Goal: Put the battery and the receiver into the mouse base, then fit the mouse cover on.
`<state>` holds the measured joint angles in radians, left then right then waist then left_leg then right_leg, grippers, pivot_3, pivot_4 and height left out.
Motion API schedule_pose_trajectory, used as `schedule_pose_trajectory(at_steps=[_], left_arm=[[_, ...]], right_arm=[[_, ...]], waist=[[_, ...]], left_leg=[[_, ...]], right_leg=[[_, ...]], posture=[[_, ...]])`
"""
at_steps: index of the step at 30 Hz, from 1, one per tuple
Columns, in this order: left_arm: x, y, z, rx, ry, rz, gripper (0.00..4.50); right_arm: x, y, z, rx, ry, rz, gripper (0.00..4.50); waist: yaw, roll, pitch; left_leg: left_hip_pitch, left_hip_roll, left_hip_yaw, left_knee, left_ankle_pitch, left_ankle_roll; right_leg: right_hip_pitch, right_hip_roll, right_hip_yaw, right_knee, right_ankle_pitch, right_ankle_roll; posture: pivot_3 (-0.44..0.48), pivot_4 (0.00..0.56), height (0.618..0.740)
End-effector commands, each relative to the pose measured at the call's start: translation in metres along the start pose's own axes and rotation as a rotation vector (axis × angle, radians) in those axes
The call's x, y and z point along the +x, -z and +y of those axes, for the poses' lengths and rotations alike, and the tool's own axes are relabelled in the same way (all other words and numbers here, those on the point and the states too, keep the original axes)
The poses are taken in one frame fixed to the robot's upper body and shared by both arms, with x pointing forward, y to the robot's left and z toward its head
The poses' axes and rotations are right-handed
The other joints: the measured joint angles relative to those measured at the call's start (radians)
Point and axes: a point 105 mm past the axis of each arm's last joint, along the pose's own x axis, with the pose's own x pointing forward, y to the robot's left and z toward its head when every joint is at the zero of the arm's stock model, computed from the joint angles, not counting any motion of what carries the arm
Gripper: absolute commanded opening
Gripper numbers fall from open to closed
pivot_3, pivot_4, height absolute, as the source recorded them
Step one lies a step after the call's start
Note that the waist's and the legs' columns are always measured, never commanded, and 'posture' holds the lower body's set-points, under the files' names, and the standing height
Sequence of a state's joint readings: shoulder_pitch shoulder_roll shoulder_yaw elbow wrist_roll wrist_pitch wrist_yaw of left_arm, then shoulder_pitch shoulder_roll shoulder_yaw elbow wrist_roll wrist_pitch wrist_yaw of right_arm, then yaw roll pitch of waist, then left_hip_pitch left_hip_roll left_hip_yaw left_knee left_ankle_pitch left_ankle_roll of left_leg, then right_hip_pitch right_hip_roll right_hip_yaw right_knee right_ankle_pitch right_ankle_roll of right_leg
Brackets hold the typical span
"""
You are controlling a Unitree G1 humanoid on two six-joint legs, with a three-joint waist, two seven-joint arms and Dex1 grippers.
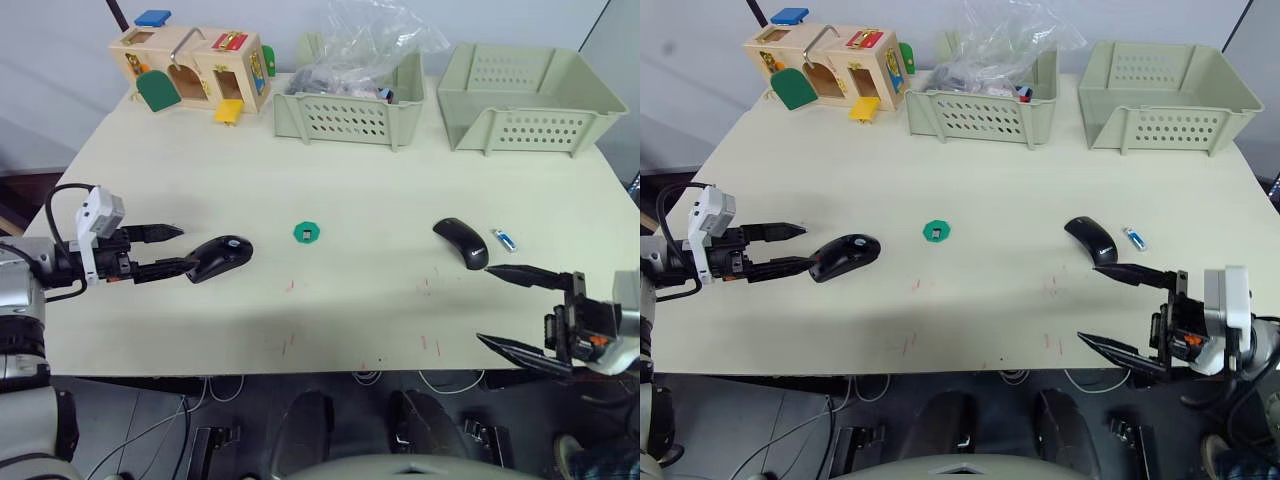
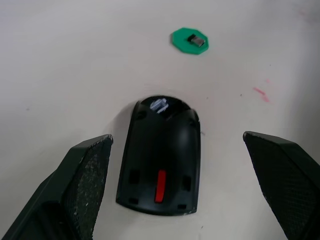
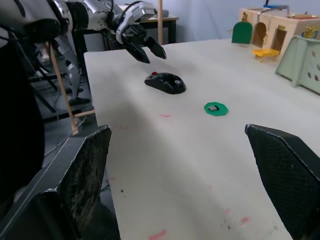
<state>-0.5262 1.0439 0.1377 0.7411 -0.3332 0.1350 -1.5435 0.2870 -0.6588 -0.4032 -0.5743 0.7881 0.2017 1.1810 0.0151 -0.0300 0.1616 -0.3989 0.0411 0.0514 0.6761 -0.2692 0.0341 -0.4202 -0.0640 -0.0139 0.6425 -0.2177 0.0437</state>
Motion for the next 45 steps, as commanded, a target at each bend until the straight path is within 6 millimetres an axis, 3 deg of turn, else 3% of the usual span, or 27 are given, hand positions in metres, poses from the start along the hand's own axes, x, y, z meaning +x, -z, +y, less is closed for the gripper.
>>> schedule_pose_trajectory(at_steps=[1, 10, 16, 30, 45], left_arm=[[0.004, -0.008, -0.003, 0.041, 0.051, 0.003, 4.45], [0.021, -0.013, -0.003, 0.063, 0.085, 0.007, 4.45], [0.029, -0.005, -0.004, 0.101, 0.104, 0.061, 4.45], [0.035, 0.003, 0.010, 0.135, 0.026, 0.134, 4.45], [0.041, 0.009, 0.012, 0.156, 0.019, 0.154, 4.45]], right_arm=[[-0.004, -0.011, 0.003, -0.050, 0.023, -0.062, 4.50], [-0.007, -0.002, 0.015, -0.023, 0.005, -0.052, 4.50], [-0.009, 0.001, 0.018, -0.009, 0.018, -0.043, 4.50], [-0.003, -0.001, 0.019, -0.007, 0.022, -0.047, 4.50], [0.000, -0.002, 0.019, -0.004, 0.025, -0.050, 4.50]], waist=[[0.000, 0.000, 0.000], [-0.001, 0.000, 0.000], [-0.001, 0.000, 0.000], [-0.001, 0.000, 0.000], [-0.001, 0.000, 0.000]], left_leg=[[0.000, 0.000, 0.000, 0.000, 0.000, 0.000], [0.001, 0.000, -0.001, 0.002, 0.000, 0.000], [0.001, 0.000, -0.001, 0.002, 0.000, 0.000], [0.000, 0.000, -0.001, 0.003, 0.000, 0.000], [0.000, 0.000, -0.001, 0.003, 0.000, 0.000]], right_leg=[[0.000, 0.000, 0.000, 0.000, 0.000, 0.000], [0.001, 0.000, 0.000, 0.001, 0.000, 0.000], [0.001, 0.000, 0.000, 0.001, 0.000, 0.000], [0.002, 0.000, 0.000, 0.001, 0.001, 0.002], [0.002, 0.000, -0.001, 0.001, 0.002, 0.002]], posture=[[0.000, 0.150, 0.740], [0.000, 0.150, 0.740], [0.000, 0.150, 0.740], [0.000, 0.150, 0.740], [0.000, 0.150, 0.740]])
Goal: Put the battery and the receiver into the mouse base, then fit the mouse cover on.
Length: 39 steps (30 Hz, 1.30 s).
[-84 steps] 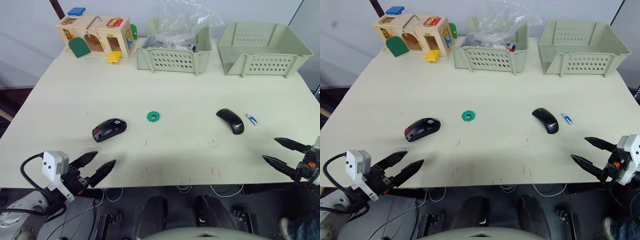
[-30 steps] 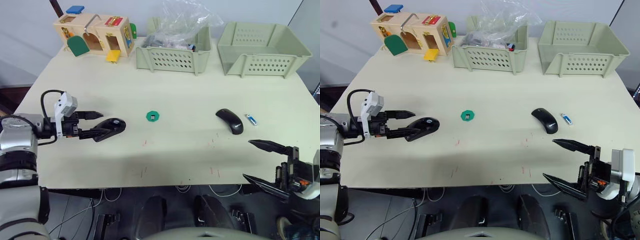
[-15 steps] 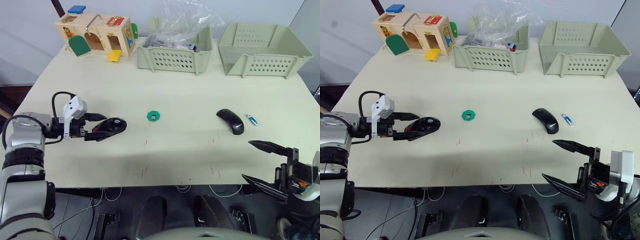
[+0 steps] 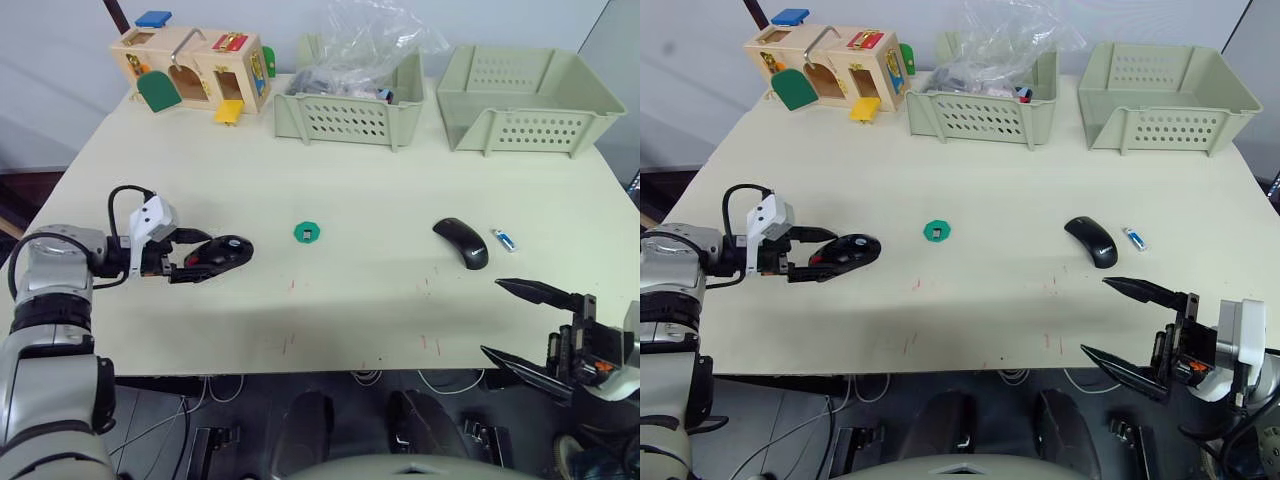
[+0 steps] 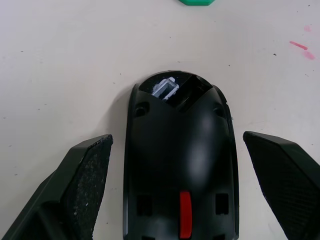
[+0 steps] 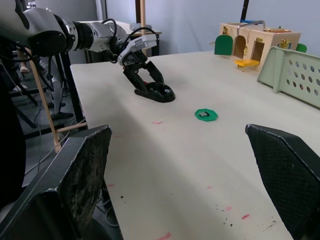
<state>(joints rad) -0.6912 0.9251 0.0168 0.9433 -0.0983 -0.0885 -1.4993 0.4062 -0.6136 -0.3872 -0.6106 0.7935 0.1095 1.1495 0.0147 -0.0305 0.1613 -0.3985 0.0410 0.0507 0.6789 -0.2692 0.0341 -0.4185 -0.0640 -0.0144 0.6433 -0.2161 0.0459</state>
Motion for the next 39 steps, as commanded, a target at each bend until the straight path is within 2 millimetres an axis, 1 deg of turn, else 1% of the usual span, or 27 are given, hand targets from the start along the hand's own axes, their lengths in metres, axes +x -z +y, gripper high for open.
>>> schedule_pose_trajectory(at_steps=[1, 10, 11, 12, 13, 14, 16, 21, 23, 25, 28, 31, 33, 34, 36, 37, 39], left_arm=[[-0.002, -0.006, 0.004, 0.029, -0.019, 0.000, 4.45], [0.004, -0.006, 0.005, 0.031, -0.019, 0.007, 4.45], [0.005, -0.006, 0.005, 0.031, -0.019, 0.007, 3.87], [0.005, -0.006, 0.005, 0.032, -0.020, 0.005, 3.61], [0.005, -0.006, 0.004, 0.029, -0.008, 0.008, 3.16], [0.005, -0.006, 0.003, 0.029, 0.000, -0.001, 2.90], [0.004, -0.007, 0.002, 0.025, 0.008, -0.015, 2.90], [-0.007, -0.018, -0.001, 0.051, 0.030, -0.048, 2.90], [-0.013, -0.034, -0.011, 0.102, 0.080, -0.069, 2.90], [-0.013, -0.047, -0.024, 0.132, 0.117, -0.081, 2.90], [-0.007, -0.067, -0.050, 0.171, 0.183, -0.101, 2.90], [0.001, -0.078, -0.068, 0.192, 0.217, -0.104, 2.90], [0.017, -0.093, -0.083, 0.211, 0.239, -0.119, 2.90], [0.024, -0.095, -0.087, 0.250, 0.219, -0.076, 2.90], [0.036, -0.104, -0.095, 0.253, 0.203, -0.058, 2.90], [0.041, -0.109, -0.102, 0.245, 0.229, -0.063, 2.90], [0.051, -0.115, -0.108, 0.237, 0.225, -0.047, 2.90]], right_arm=[[0.004, -0.006, 0.004, -0.020, -0.026, -0.014, 4.50], [0.003, -0.008, 0.005, -0.012, -0.021, -0.014, 4.50], [0.003, -0.008, 0.005, -0.011, -0.020, -0.014, 4.50], [0.003, -0.008, 0.005, -0.011, -0.019, -0.014, 4.50], [0.003, -0.008, 0.005, -0.010, -0.019, -0.013, 4.50], [0.003, -0.008, 0.005, -0.008, -0.019, -0.012, 4.50], [0.003, -0.007, 0.005, -0.006, -0.019, -0.010, 4.50], [0.002, -0.007, 0.005, -0.005, -0.014, -0.004, 4.50], [0.000, -0.008, 0.004, -0.009, -0.006, 0.002, 4.50], [-0.002, -0.009, 0.003, -0.013, -0.001, 0.005, 4.50], [-0.004, -0.009, 0.004, -0.008, -0.001, 0.009, 4.50], [-0.007, -0.009, 0.005, 0.000, -0.003, 0.015, 4.50], [-0.013, -0.005, 0.006, 0.010, -0.002, 0.037, 4.50], [-0.016, -0.004, 0.006, 0.009, 0.004, 0.045, 4.50], [-0.023, -0.002, 0.007, 0.012, 0.014, 0.063, 4.50], [-0.025, -0.001, 0.008, 0.011, 0.020, 0.071, 4.50], [-0.031, 0.001, 0.010, 0.013, 0.028, 0.089, 4.50]], waist=[[0.000, 0.000, 0.000], [0.000, 0.000, 0.000], [0.000, 0.000, 0.000], [0.000, 0.000, 0.000], [0.000, 0.000, 0.000], [0.000, 0.000, 0.000], [0.000, 0.000, 0.000], [0.000, 0.000, 0.000], [-0.002, 0.000, 0.000], [-0.002, 0.000, 0.000], [0.000, 0.000, 0.000], [0.002, 0.000, 0.000], [0.004, 0.000, 0.000], [0.005, 0.000, 0.000], [0.005, 0.000, 0.000], [0.004, 0.000, 0.000], [0.002, 0.000, 0.000]], left_leg=[[0.000, 0.000, 0.000, 0.000, 0.000, 0.000], [0.000, 0.000, 0.000, 0.000, 0.000, 0.000], [0.000, 0.000, 0.000, 0.000, 0.000, 0.000], [0.000, 0.000, 0.000, 0.000, 0.000, 0.000], [0.000, 0.000, 0.000, 0.000, 0.000, 0.000], [0.000, 0.000, 0.000, 0.000, 0.000, 0.000], [0.000, 0.000, 0.000, 0.000, 0.000, 0.000], [0.000, 0.000, 0.000, 0.000, 0.000, 0.000], [0.000, 0.000, 0.000, 0.000, 0.000, 0.000], [0.000, 0.001, -0.001, 0.000, 0.000, 0.000], [0.000, 0.001, -0.003, 0.000, 0.000, 0.000], [0.001, 0.001, -0.003, 0.001, 0.000, 0.000], [0.002, 0.000, -0.003, 0.001, 0.000, 0.000], [0.001, 0.000, -0.003, 0.001, 0.000, 0.000], [0.002, 0.000, -0.003, 0.001, 0.000, 0.000], [0.002, 0.000, -0.003, 0.001, 0.000, 0.000], [0.002, 0.000, -0.003, 0.001, 0.000, 0.000]], right_leg=[[0.000, 0.000, 0.000, 0.000, 0.000, 0.000], [0.000, 0.000, 0.000, 0.000, 0.000, 0.000], [0.000, 0.000, 0.000, 0.000, 0.000, 0.000], [0.000, 0.000, 0.000, 0.000, 0.000, 0.000], [0.000, 0.000, 0.000, 0.000, 0.000, 0.000], [0.000, 0.000, 0.000, 0.000, 0.000, 0.000], [0.000, 0.000, 0.000, 0.000, 0.000, 0.000], [0.000, 0.000, 0.000, 0.000, 0.000, 0.000], [0.000, 0.000, 0.000, 0.000, 0.000, 0.000], [0.000, 0.000, 0.000, 0.000, 0.000, 0.000], [0.000, -0.001, 0.001, 0.000, 0.000, 0.000], [0.002, -0.001, 0.001, 0.000, -0.002, -0.003], [0.002, -0.001, 0.001, 0.000, -0.002, -0.003], [0.003, -0.001, 0.000, 0.000, -0.002, -0.003], [0.003, -0.001, 0.000, 0.000, -0.002, -0.003], [0.003, -0.001, 0.000, 0.000, -0.002, -0.002], [0.004, 0.000, 0.000, 0.000, -0.002, -0.002]], posture=[[0.000, 0.150, 0.740], [0.000, 0.150, 0.740], [0.000, 0.150, 0.740], [0.000, 0.150, 0.740], [0.000, 0.150, 0.740], [0.000, 0.150, 0.740], [0.000, 0.150, 0.740], [0.000, 0.150, 0.740], [0.000, 0.150, 0.740], [0.000, 0.150, 0.740], [0.000, 0.150, 0.740], [0.000, 0.150, 0.740], [0.000, 0.150, 0.740], [0.000, 0.150, 0.740], [0.000, 0.150, 0.740], [0.000, 0.150, 0.740], [0.000, 0.150, 0.740]])
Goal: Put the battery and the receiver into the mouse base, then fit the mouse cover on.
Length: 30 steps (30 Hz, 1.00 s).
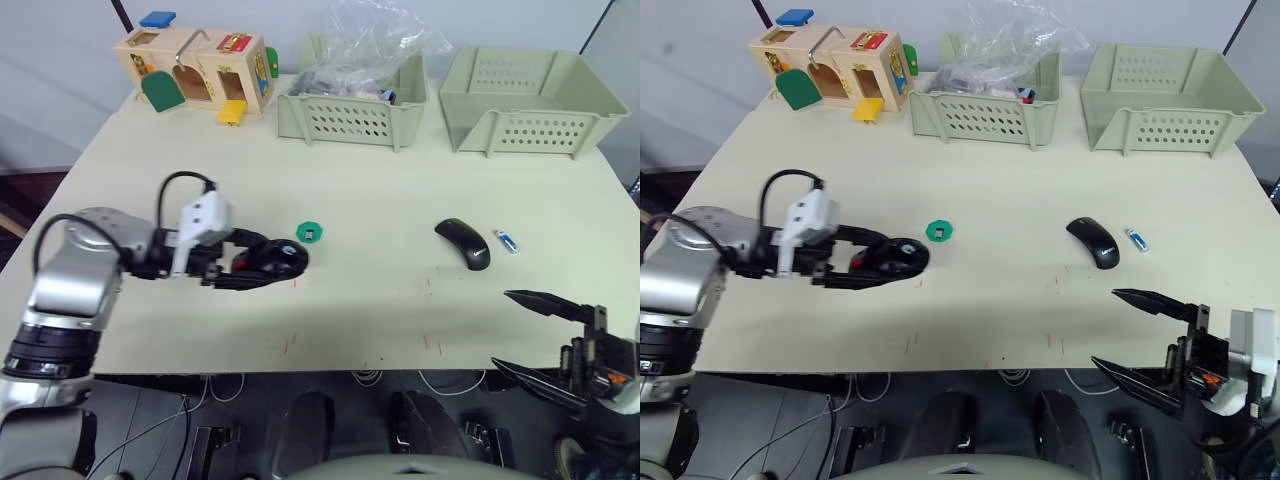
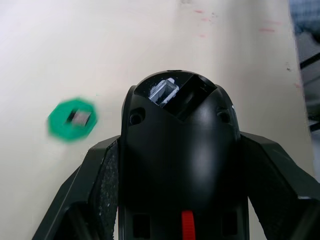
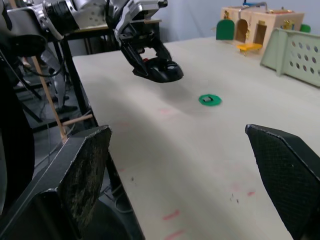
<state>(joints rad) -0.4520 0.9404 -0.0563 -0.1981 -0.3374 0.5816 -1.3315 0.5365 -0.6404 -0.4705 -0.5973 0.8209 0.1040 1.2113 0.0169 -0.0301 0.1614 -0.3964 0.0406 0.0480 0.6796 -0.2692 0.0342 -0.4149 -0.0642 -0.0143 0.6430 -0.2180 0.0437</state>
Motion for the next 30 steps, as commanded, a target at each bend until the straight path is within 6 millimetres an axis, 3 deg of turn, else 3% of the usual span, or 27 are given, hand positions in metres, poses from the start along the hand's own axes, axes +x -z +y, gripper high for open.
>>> schedule_pose_trajectory(at_steps=[1, 4, 6, 10, 18, 25, 30], left_arm=[[0.014, -0.019, -0.006, 0.031, -0.003, 0.016, 2.90], [0.026, -0.023, -0.008, 0.028, 0.004, 0.029, 2.90], [0.048, -0.027, -0.010, 0.045, 0.000, 0.051, 2.90], [0.070, -0.036, -0.012, 0.068, 0.006, 0.051, 2.90], [0.111, -0.029, -0.021, 0.122, 0.067, 0.093, 2.90], [0.134, -0.034, -0.030, 0.186, 0.113, 0.086, 2.90], [0.138, -0.029, -0.033, 0.176, 0.120, 0.130, 2.90]], right_arm=[[-0.010, -0.002, 0.001, -0.042, 0.017, 0.022, 4.50], [-0.015, 0.000, 0.002, -0.039, 0.038, 0.031, 4.50], [-0.024, 0.003, 0.001, -0.033, 0.068, 0.055, 4.50], [-0.032, 0.006, -0.001, -0.032, 0.080, 0.083, 4.50], [-0.044, 0.009, -0.011, -0.029, 0.069, 0.131, 4.50], [-0.045, 0.009, -0.013, -0.023, 0.061, 0.139, 4.50], [-0.037, 0.003, -0.022, 0.001, 0.109, 0.121, 4.50]], waist=[[-0.001, 0.000, 0.000], [-0.003, 0.000, 0.000], [-0.002, 0.001, 0.000], [0.000, 0.001, 0.000], [-0.001, 0.002, -0.001], [0.002, 0.002, -0.001], [-0.002, 0.003, -0.001]], left_leg=[[0.000, 0.000, 0.000, 0.000, 0.000, 0.000], [0.001, 0.000, 0.000, 0.000, 0.000, 0.000], [0.001, 0.000, 0.000, 0.000, 0.000, 0.000], [0.000, 0.000, 0.000, 0.001, 0.000, 0.000], [0.001, 0.000, 0.000, 0.001, 0.000, 0.000], [0.000, -0.001, 0.000, 0.003, 0.000, 0.000], [0.000, -0.001, -0.001, 0.003, 0.000, 0.000]], right_leg=[[0.000, 0.000, 0.000, 0.000, 0.000, 0.001], [0.000, 0.001, 0.000, 0.000, -0.001, 0.001], [0.000, 0.001, 0.001, 0.000, -0.001, 0.001], [0.001, 0.001, 0.001, 0.000, -0.002, 0.002], [0.001, 0.002, 0.001, 0.000, -0.001, 0.000], [0.001, 0.001, 0.001, 0.000, -0.001, -0.001], [0.001, 0.001, 0.001, 0.000, -0.001, -0.001]], posture=[[0.000, 0.150, 0.740], [0.000, 0.150, 0.740], [0.000, 0.150, 0.740], [0.000, 0.150, 0.740], [0.000, 0.150, 0.740], [0.000, 0.150, 0.740], [0.000, 0.150, 0.740]])
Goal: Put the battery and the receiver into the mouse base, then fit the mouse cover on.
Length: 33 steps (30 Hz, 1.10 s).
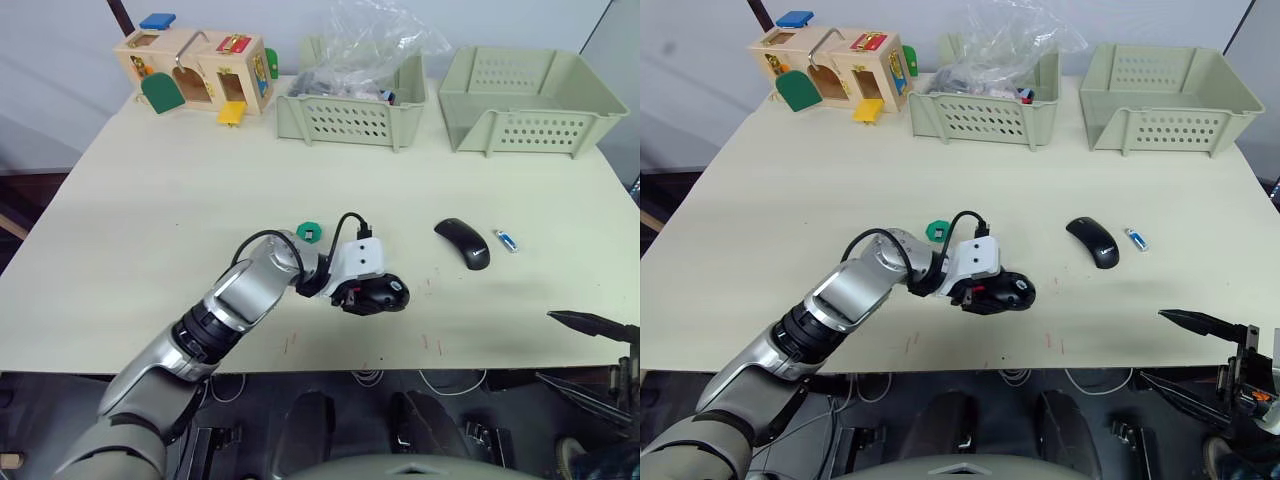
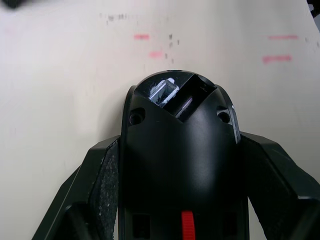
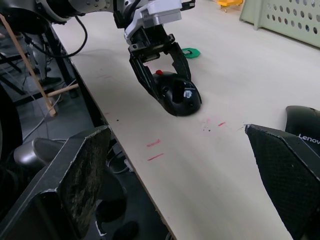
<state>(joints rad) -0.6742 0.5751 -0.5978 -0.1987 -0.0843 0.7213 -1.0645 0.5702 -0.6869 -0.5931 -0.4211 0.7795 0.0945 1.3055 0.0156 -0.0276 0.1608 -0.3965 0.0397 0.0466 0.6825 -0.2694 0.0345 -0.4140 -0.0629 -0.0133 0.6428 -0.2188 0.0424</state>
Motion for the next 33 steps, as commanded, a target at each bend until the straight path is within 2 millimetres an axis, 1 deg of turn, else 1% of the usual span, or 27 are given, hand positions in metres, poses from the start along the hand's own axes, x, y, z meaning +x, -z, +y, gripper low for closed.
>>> schedule_pose_trajectory(at_steps=[1, 4, 9, 10, 11, 13, 14, 16, 18, 20, 23, 26, 27, 28, 30, 33], left_arm=[[-0.002, -0.003, 0.002, 0.035, -0.020, 0.021, 2.90], [0.000, -0.003, 0.000, 0.020, -0.015, 0.018, 2.90], [0.004, 0.000, -0.002, -0.001, -0.015, 0.024, 2.90], [0.005, 0.000, -0.002, -0.006, -0.016, 0.026, 2.90], [0.005, 0.001, -0.002, -0.008, -0.015, 0.026, 2.90], [0.007, 0.001, -0.003, -0.012, -0.012, 0.023, 2.90], [0.007, 0.001, -0.004, -0.011, -0.013, 0.022, 2.90], [0.009, 0.000, -0.004, -0.011, -0.013, 0.016, 2.90], [0.010, 0.000, -0.004, -0.012, -0.014, 0.015, 2.90], [0.010, 0.000, -0.004, -0.013, -0.016, 0.015, 2.90], [0.011, 0.000, -0.005, -0.014, -0.016, 0.014, 2.90], [0.011, 0.000, -0.005, -0.016, -0.017, 0.013, 2.90], [0.012, 0.000, -0.005, -0.017, -0.016, 0.012, 2.90], [0.012, -0.001, -0.005, -0.020, -0.019, 0.012, 2.90], [0.012, -0.001, -0.005, -0.022, -0.020, 0.011, 2.90], [0.013, -0.002, -0.006, -0.021, -0.019, 0.008, 2.90]], right_arm=[[0.006, -0.015, -0.005, -0.017, 0.021, -0.026, 4.50], [0.014, -0.018, -0.007, 0.021, 0.031, 0.006, 4.50], [0.039, -0.014, -0.034, 0.056, 0.216, 0.191, 4.50], [0.044, -0.012, -0.047, 0.033, 0.294, 0.239, 4.50], [0.049, -0.011, -0.056, 0.050, 0.334, 0.268, 4.50], [0.057, -0.009, -0.072, 0.116, 0.392, 0.301, 4.50], [0.061, -0.010, -0.081, 0.114, 0.418, 0.312, 4.50], [0.068, -0.010, -0.093, 0.166, 0.443, 0.298, 4.50], [0.071, -0.010, -0.109, 0.150, 0.504, 0.298, 4.50], [0.071, -0.004, -0.128, 0.168, 0.587, 0.321, 4.50], [0.072, 0.007, -0.145, 0.167, 0.642, 0.377, 4.50], [0.073, 0.013, -0.155, 0.179, 0.666, 0.401, 3.79], [0.073, 0.015, -0.158, 0.174, 0.674, 0.407, 3.31], [0.074, 0.019, -0.161, 0.181, 0.681, 0.421, 2.73], [0.075, 0.025, -0.165, 0.179, 0.695, 0.444, 1.81], [0.075, 0.030, -0.171, 0.174, 0.719, 0.458, 1.81]], waist=[[-0.001, 0.000, 0.000], [-0.001, 0.001, -0.001], [0.000, 0.001, -0.001], [0.000, 0.001, -0.001], [0.000, 0.001, -0.001], [0.001, 0.002, -0.001], [0.002, 0.002, -0.001], [0.003, 0.002, -0.001], [0.006, 0.002, -0.001], [0.007, 0.002, -0.001], [0.007, 0.003, -0.001], [0.006, 0.003, -0.002], [0.006, 0.003, -0.002], [0.006, 0.003, -0.002], [0.006, 0.003, -0.002], [0.005, 0.004, -0.002]], left_leg=[[0.000, 0.000, 0.000, 0.000, 0.000, 0.000], [0.000, 0.000, -0.001, 0.000, 0.000, 0.000], [0.000, 0.000, -0.002, 0.000, 0.000, 0.000], [0.000, 0.000, -0.002, 0.000, 0.000, 0.000], [0.000, 0.000, -0.001, 0.000, 0.000, 0.000], [0.000, 0.000, -0.001, 0.001, 0.000, 0.000], [-0.001, -0.001, -0.001, 0.001, 0.000, 0.000], [-0.001, -0.001, -0.001, 0.001, 0.000, 0.000], [-0.002, -0.001, -0.001, 0.001, 0.000, 0.000], [-0.002, -0.002, 0.000, 0.001, 0.000, 0.001], [-0.002, -0.002, 0.000, 0.002, 0.000, 0.001], [-0.002, -0.002, 0.001, 0.002, 0.000, 0.001], [-0.002, -0.002, 0.001, 0.002, 0.000, 0.001], [-0.002, -0.002, 0.001, 0.002, 0.000, 0.001], [-0.002, -0.002, 0.001, 0.002, 0.000, 0.001], [-0.002, -0.002, 0.001, 0.002, 0.000, 0.001]], right_leg=[[0.000, 0.000, 0.000, 0.000, 0.000, 0.000], [0.000, 0.000, 0.000, 0.000, 0.000, 0.000], [0.000, 0.000, 0.000, 0.000, 0.000, 0.000], [0.000, 0.000, 0.000, 0.000, 0.000, 0.000], [0.000, 0.000, 0.000, 0.000, 0.000, 0.000], [0.000, -0.001, 0.000, 0.000, 0.000, 0.000], [0.000, -0.001, 0.000, 0.000, 0.000, 0.000], [0.000, -0.001, 0.000, -0.001, 0.000, 0.000], [0.000, -0.001, -0.001, -0.001, 0.000, 0.000], [0.000, -0.001, -0.001, -0.001, 0.000, 0.000], [0.000, -0.002, 0.000, -0.001, 0.001, 0.001], [0.000, -0.001, 0.000, -0.001, 0.001, 0.001], [0.000, -0.001, 0.000, -0.001, 0.002, 0.003], [0.000, -0.001, 0.000, -0.001, 0.003, 0.004], [0.000, -0.002, 0.000, -0.001, 0.003, 0.005], [0.000, -0.002, 0.000, -0.001, 0.003, 0.005]], posture=[[0.000, 0.150, 0.740], [0.000, 0.150, 0.740], [0.000, 0.150, 0.740], [0.000, 0.150, 0.740], [0.000, 0.150, 0.740], [0.000, 0.150, 0.740], [0.000, 0.150, 0.740], [0.000, 0.150, 0.740], [0.000, 0.150, 0.740], [0.000, 0.150, 0.740], [0.000, 0.150, 0.740], [0.000, 0.150, 0.740], [0.000, 0.150, 0.740], [0.000, 0.150, 0.740], [0.000, 0.150, 0.740], [0.000, 0.150, 0.740]])
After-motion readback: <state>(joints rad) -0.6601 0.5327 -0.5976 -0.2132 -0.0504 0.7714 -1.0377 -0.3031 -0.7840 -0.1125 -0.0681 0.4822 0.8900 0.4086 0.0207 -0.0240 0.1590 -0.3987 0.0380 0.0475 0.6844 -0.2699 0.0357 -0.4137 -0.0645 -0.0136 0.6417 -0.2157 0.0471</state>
